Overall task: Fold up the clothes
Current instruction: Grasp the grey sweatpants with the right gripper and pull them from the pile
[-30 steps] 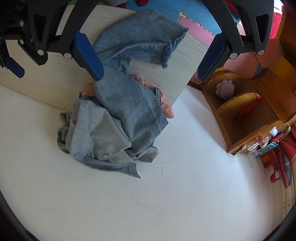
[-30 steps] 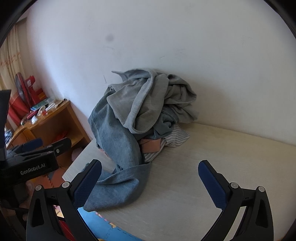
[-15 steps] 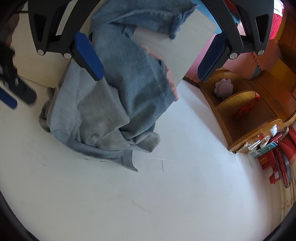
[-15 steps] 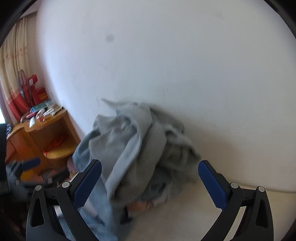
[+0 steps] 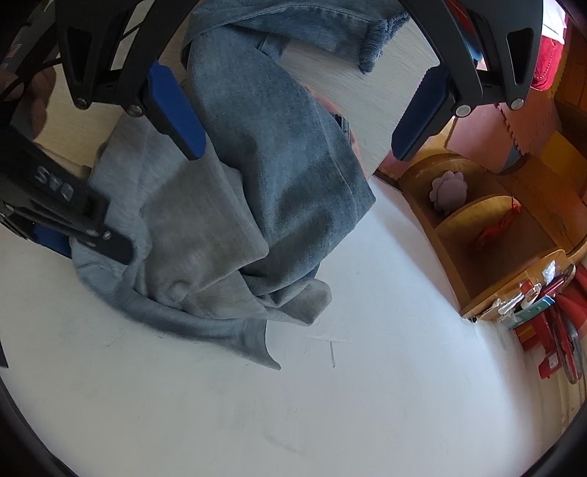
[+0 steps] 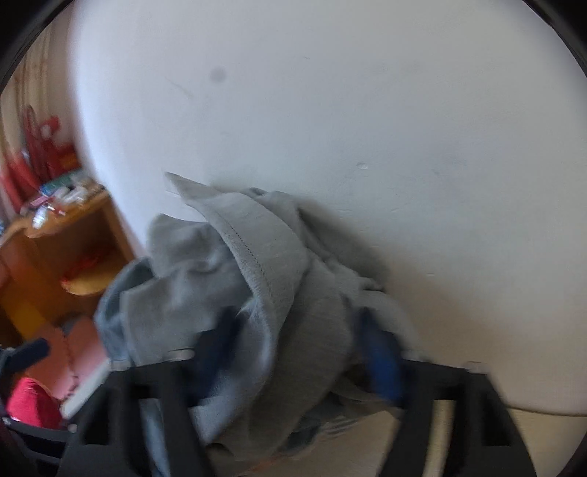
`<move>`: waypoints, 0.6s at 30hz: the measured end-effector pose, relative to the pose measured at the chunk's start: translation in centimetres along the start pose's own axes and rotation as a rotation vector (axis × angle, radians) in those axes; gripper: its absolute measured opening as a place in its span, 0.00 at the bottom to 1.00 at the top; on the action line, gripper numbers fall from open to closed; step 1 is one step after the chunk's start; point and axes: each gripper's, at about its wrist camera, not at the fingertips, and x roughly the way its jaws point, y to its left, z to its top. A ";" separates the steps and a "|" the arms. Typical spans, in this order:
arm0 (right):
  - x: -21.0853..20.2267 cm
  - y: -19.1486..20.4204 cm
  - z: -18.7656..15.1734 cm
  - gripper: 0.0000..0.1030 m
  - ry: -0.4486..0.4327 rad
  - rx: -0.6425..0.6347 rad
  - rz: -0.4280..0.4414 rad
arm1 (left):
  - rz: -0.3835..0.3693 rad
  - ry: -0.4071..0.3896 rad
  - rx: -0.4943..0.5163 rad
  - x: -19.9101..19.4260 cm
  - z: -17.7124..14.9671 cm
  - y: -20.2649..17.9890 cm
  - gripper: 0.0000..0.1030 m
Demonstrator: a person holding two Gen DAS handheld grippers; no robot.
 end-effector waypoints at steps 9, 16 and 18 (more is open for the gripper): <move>-6.4 -2.3 -1.8 0.17 -0.076 0.099 0.101 | -0.024 -0.020 -0.008 -0.8 0.0 0.5 0.99; -13.4 -3.8 -5.8 0.16 -0.106 0.125 0.126 | -0.063 -0.050 0.030 -2.2 -0.5 1.0 0.99; -14.2 -4.5 -7.0 0.16 -0.082 0.129 0.081 | -0.083 -0.057 0.048 -2.8 -0.9 1.0 0.99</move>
